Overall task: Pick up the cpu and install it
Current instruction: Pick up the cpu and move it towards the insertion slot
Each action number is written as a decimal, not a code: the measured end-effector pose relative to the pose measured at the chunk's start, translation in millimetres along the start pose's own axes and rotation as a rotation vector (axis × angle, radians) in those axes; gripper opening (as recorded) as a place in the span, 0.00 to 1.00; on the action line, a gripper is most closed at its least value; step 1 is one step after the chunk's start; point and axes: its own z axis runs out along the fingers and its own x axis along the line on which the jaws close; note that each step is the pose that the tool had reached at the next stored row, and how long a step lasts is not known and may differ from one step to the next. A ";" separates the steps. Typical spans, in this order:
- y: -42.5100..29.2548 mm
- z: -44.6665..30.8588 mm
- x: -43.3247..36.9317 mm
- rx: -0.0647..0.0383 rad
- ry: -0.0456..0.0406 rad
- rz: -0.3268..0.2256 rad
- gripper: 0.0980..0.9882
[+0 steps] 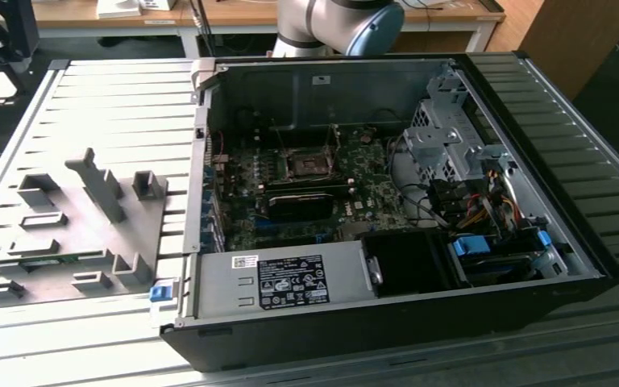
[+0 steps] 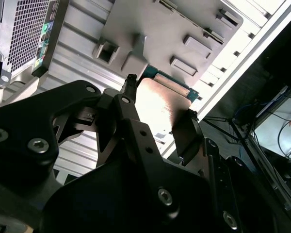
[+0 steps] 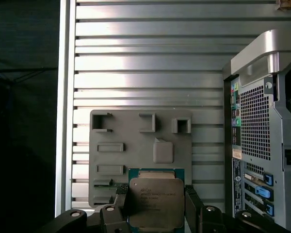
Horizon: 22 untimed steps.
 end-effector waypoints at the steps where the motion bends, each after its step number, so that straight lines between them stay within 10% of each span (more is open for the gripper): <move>1: 0.0 0.0 -1.3 0.000 0.0001 0.000 0.50; 22: 1.9 -0.6 -34.2 0.000 0.0018 0.000 0.50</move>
